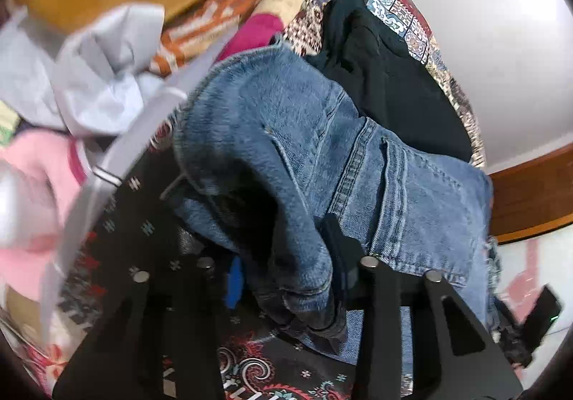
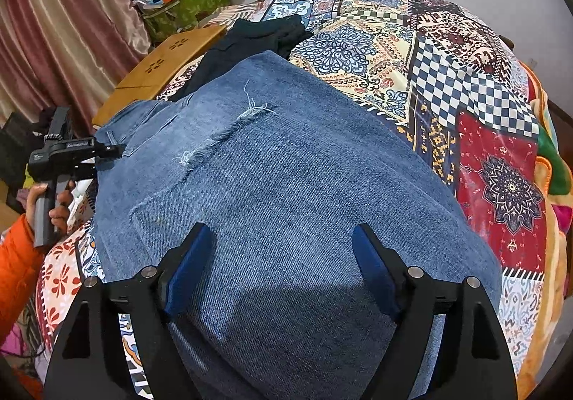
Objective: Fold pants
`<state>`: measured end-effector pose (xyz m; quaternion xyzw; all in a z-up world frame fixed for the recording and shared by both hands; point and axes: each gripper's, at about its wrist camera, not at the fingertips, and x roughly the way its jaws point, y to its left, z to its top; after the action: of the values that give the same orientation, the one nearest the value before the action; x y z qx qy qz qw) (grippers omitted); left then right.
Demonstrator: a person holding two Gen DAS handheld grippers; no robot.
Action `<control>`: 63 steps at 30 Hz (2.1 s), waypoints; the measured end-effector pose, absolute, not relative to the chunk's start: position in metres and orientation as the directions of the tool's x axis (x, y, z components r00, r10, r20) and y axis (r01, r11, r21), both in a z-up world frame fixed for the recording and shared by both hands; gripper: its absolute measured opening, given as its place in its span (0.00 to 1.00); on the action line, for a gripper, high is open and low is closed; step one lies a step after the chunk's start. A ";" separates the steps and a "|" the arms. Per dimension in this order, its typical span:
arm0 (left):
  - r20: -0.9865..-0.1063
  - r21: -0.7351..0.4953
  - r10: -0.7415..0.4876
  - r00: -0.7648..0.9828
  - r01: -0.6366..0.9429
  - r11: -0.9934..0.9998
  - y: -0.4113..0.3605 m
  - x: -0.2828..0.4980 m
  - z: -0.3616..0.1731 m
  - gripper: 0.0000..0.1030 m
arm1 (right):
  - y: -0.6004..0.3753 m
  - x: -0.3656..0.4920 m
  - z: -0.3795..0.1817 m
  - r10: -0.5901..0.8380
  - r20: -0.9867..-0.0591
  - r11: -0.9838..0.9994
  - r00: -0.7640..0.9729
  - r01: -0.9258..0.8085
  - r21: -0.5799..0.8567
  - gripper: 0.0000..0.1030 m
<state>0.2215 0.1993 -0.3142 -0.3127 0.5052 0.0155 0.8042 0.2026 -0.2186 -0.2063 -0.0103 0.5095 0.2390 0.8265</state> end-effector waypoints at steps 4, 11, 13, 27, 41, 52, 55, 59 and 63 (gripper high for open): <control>-0.821 -0.360 -0.141 0.553 -0.309 0.880 0.191 0.216 -0.279 0.27 | -0.226 0.198 -0.201 0.390 -0.846 0.891 0.364 -0.382 0.246 0.76; -0.762 -0.193 0.056 0.645 -0.310 0.931 0.196 0.197 -0.208 0.26 | -0.254 0.178 -0.188 0.360 -0.843 0.913 0.400 -0.337 0.230 0.76; -0.734 -0.153 0.111 0.670 -0.322 0.934 0.202 0.191 -0.188 0.25 | -0.265 0.172 -0.186 0.348 -0.840 0.922 0.416 -0.312 0.227 0.76; -0.548 0.033 0.077 0.833 -0.071 0.997 0.070 0.198 -0.065 0.23 | -0.315 0.154 -0.205 0.338 -0.840 0.941 0.424 -0.171 0.293 0.76; -0.593 -0.102 -0.366 0.717 0.384 0.918 -0.123 0.235 -0.089 0.22 | -0.315 0.150 -0.215 0.378 -0.834 0.925 0.402 -0.194 0.326 0.76; -0.764 -0.122 -0.387 0.516 0.474 0.872 -0.178 0.229 -0.166 0.25 | -0.316 0.138 -0.208 0.367 -0.835 0.929 0.410 -0.201 0.310 0.76; -0.781 -0.076 -0.357 0.513 0.489 0.869 -0.187 0.227 -0.167 0.34 | -0.317 0.138 -0.208 0.367 -0.834 0.930 0.412 -0.190 0.315 0.76; -0.765 -0.143 -0.409 0.498 0.487 0.862 -0.184 0.222 -0.165 0.88 | -0.318 0.135 -0.204 0.358 -0.832 0.933 0.423 -0.189 0.306 0.76; -0.735 -0.113 -0.382 0.561 0.454 0.884 -0.171 0.221 -0.146 0.88 | -0.319 0.131 -0.199 0.358 -0.825 0.933 0.437 -0.188 0.305 0.76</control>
<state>0.2205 -0.1714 -0.1456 0.0447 0.4043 -0.2367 0.8823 0.1309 -0.3192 -0.1993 0.0841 0.5051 0.1620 0.8436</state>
